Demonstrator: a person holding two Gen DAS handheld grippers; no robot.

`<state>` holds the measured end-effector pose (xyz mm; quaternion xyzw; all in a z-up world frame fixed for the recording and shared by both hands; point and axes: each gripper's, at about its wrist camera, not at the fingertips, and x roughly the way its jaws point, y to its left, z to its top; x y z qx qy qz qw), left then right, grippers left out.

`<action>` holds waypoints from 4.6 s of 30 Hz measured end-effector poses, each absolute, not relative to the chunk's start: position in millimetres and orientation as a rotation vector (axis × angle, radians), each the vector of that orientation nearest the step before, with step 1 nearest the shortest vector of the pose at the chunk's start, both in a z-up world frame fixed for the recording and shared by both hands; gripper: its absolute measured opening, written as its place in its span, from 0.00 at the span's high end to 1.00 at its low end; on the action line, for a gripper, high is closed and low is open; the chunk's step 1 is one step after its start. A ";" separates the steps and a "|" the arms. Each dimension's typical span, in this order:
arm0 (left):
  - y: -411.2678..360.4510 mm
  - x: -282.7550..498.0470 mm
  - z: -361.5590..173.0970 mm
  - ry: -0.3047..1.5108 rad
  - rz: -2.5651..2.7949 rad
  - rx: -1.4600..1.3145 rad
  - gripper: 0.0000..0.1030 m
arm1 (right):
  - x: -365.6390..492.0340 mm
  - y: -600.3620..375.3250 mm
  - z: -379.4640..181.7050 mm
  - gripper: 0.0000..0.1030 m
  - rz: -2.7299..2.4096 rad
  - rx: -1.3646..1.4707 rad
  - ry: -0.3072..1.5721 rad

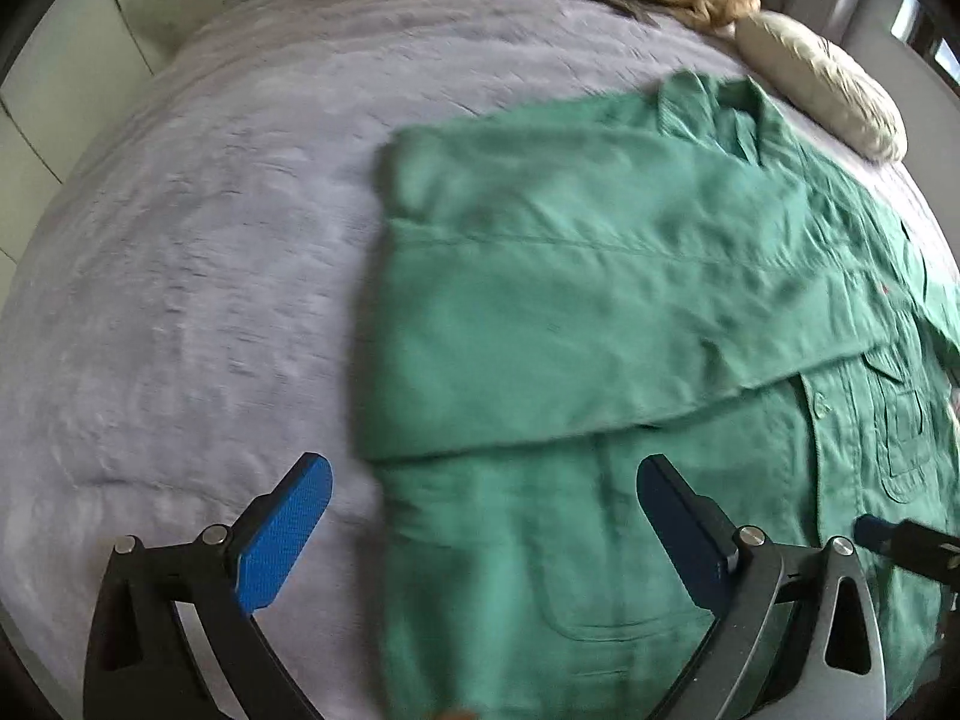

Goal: Fold large clothes

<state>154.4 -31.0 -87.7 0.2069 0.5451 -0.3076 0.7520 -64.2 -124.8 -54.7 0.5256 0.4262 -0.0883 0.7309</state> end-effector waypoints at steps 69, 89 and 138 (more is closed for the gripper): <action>-259.8 8.7 -58.1 1.098 -0.846 0.455 0.01 | -361.7 -533.6 8.6 0.95 -0.566 1.356 0.192; -127.3 133.1 -79.9 1.091 -0.606 0.336 0.01 | -10.1 -291.7 -39.3 0.94 -0.160 0.828 0.894; -178.6 140.9 -116.7 1.327 -0.854 0.252 0.45 | -222.1 -355.0 -100.6 0.35 -0.513 1.671 0.321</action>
